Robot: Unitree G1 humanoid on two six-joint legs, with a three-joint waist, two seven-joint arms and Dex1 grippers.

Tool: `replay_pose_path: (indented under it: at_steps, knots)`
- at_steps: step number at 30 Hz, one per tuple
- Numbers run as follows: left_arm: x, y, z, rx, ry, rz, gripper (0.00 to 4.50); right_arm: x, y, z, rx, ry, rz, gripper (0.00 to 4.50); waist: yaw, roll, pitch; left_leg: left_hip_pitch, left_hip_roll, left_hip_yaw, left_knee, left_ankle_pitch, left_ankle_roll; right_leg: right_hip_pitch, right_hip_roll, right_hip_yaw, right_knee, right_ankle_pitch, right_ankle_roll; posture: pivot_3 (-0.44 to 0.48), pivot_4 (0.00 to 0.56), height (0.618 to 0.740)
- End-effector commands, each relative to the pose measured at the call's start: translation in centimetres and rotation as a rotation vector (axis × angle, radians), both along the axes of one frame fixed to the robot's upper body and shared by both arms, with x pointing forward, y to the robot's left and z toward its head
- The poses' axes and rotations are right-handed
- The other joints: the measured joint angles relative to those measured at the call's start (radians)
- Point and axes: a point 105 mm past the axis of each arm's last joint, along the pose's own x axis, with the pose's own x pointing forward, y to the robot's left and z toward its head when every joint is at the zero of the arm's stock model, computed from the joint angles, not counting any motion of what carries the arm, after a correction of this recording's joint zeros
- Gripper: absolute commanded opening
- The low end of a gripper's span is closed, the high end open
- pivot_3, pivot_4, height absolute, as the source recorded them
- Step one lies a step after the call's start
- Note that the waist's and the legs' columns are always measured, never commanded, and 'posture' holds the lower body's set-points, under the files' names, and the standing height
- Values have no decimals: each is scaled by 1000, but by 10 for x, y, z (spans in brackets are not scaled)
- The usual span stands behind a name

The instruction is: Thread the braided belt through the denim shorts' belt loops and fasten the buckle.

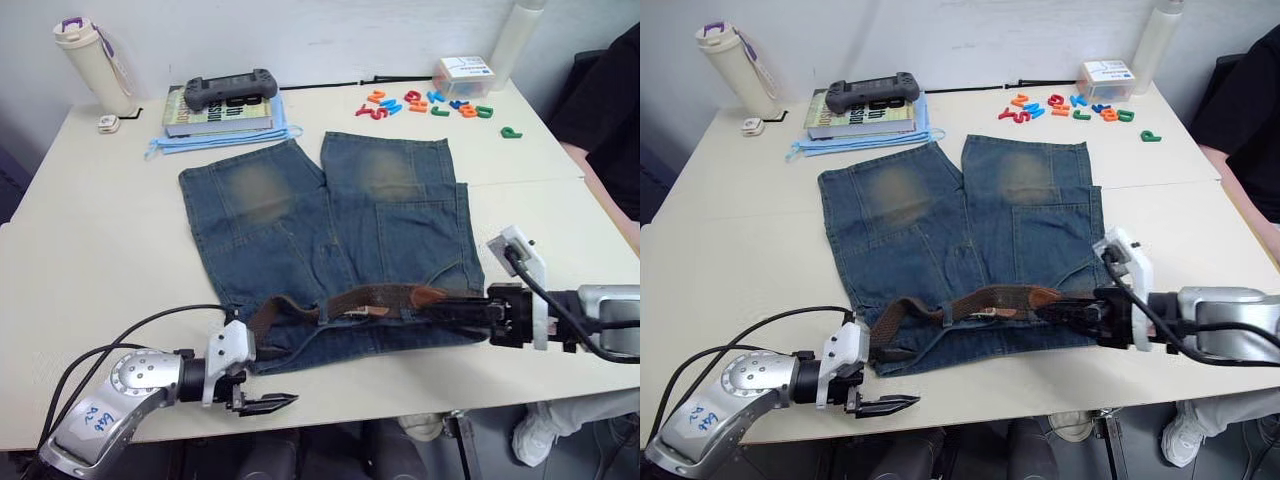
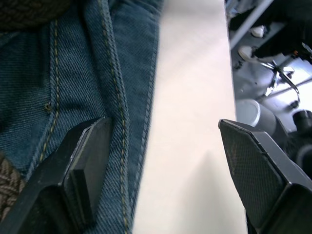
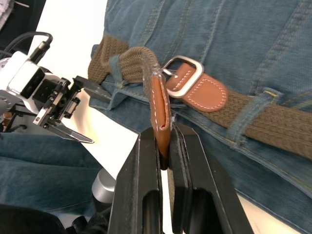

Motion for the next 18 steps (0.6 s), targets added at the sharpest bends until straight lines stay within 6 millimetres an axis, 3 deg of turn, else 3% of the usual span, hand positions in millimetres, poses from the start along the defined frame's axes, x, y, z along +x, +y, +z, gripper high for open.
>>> replay_pose_path:
  at_steps: [1, 12, 18]
  knots:
    - [-15, 21, -38, 112, 139, 36, 3824, 5, -17, 22, 25, -27, -3, 0, 0, 1, -1, 0, 0, 1, 0, 0, 1, 0, 0, 0, 0, 0, 0, 0, 150, 730]
    - [-13, 25, -42, 116, 116, 60, 3824, 10, -44, 36, -5, 7, 3, 0, -1, 7, -5, 1, 1, 4, 0, -1, 1, 0, 0, 2, 0, 0, 0, 0, 150, 730]
    - [-9, 25, -39, 99, 72, 61, 3824, 9, -32, 58, 82, -3, 100, 0, -2, 9, -6, 2, 1, 8, 0, -1, 2, -2, 0, 5, 2, 0, 0, 0, 150, 730]
